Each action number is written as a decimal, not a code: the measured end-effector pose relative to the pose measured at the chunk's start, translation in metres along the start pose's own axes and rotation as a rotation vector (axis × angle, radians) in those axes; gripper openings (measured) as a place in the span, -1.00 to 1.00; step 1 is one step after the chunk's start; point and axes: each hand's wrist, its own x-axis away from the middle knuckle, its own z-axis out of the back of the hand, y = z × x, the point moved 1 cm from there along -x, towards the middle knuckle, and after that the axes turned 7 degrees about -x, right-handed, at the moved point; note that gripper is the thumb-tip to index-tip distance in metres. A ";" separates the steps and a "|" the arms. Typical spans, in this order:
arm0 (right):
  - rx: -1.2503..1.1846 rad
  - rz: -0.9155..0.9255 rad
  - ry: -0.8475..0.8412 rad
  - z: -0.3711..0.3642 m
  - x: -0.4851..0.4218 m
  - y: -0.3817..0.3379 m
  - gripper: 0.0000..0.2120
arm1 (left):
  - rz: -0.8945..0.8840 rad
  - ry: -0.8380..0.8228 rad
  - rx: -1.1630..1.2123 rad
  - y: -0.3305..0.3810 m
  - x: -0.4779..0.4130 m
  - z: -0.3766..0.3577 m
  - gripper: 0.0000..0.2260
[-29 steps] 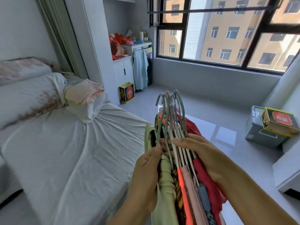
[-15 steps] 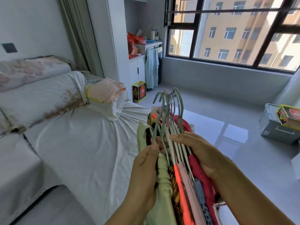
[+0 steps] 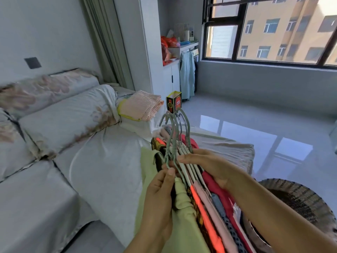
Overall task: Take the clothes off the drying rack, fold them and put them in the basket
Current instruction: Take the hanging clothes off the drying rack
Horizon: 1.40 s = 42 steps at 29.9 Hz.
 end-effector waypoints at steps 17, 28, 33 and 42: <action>0.371 -0.038 0.213 -0.105 -0.107 -0.017 -0.77 | 0.384 -0.433 0.271 0.027 -0.117 0.132 -0.64; 0.074 -0.012 0.243 -0.199 -0.059 -0.050 -0.57 | 0.011 -0.760 0.143 0.087 -0.068 0.201 -0.62; 0.222 0.044 0.162 -0.223 -0.015 -0.062 -0.54 | -0.232 -0.767 0.040 0.100 -0.017 0.210 -0.68; 0.693 -0.081 0.233 -0.199 -0.031 -0.047 -0.55 | -0.249 -0.811 -0.142 0.081 -0.012 0.199 -0.77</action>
